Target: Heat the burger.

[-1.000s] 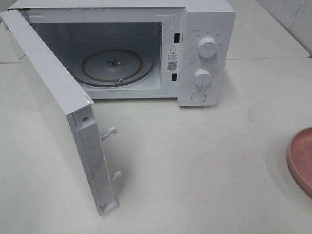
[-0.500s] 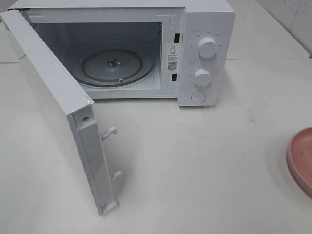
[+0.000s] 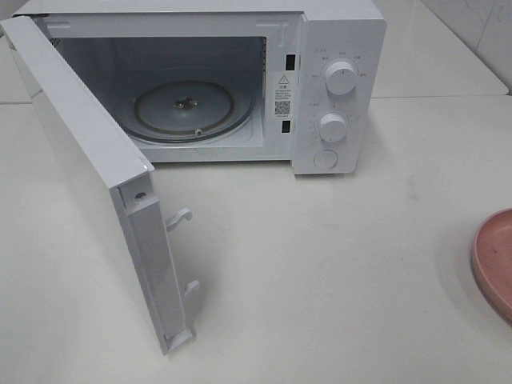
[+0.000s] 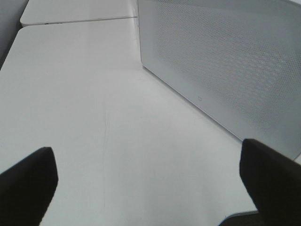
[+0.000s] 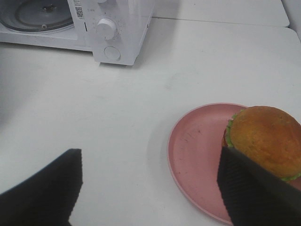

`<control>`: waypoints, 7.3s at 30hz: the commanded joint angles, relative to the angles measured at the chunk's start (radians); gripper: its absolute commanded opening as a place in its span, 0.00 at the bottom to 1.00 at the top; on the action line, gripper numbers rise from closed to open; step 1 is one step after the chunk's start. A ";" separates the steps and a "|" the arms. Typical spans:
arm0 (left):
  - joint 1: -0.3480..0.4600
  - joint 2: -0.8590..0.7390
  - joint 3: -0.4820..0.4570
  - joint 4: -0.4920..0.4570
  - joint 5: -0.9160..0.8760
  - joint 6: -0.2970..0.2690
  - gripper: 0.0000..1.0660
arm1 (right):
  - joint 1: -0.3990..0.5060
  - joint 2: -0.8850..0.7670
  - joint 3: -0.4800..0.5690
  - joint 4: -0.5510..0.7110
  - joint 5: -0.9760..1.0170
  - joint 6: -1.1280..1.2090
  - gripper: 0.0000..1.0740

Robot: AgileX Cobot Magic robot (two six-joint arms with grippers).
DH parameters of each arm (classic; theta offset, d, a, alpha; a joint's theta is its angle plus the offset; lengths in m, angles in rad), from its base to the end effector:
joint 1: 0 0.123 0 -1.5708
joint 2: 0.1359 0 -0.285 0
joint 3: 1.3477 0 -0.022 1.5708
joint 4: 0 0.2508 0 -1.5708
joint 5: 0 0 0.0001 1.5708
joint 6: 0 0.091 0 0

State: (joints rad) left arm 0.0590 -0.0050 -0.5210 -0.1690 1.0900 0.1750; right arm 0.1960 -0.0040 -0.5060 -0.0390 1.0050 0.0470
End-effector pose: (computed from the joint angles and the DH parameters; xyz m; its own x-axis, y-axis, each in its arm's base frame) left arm -0.0092 -0.0141 0.2816 -0.4437 0.0690 -0.8935 0.1175 0.9929 0.0183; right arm -0.0034 -0.0037 0.2836 -0.3929 -0.0514 -0.9182 -0.1548 0.9879 0.0109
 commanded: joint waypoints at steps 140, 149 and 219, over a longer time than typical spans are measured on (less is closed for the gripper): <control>-0.754 1.917 -0.680 -0.215 -1.058 0.062 0.25 | -0.006 -0.027 0.004 0.002 -0.010 -0.013 0.70; -0.754 1.840 -0.680 -0.212 -0.525 0.026 0.94 | -0.006 -0.027 0.004 0.002 -0.010 -0.013 0.70; -0.017 0.054 0.004 0.062 -0.019 -0.090 0.94 | -0.006 -0.027 0.004 0.002 -0.010 -0.013 0.70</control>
State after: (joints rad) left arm 0.0400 0.0960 -0.5280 -0.1150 1.0500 0.0920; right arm 0.1960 -0.0040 -0.5060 -0.0330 1.0000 0.0470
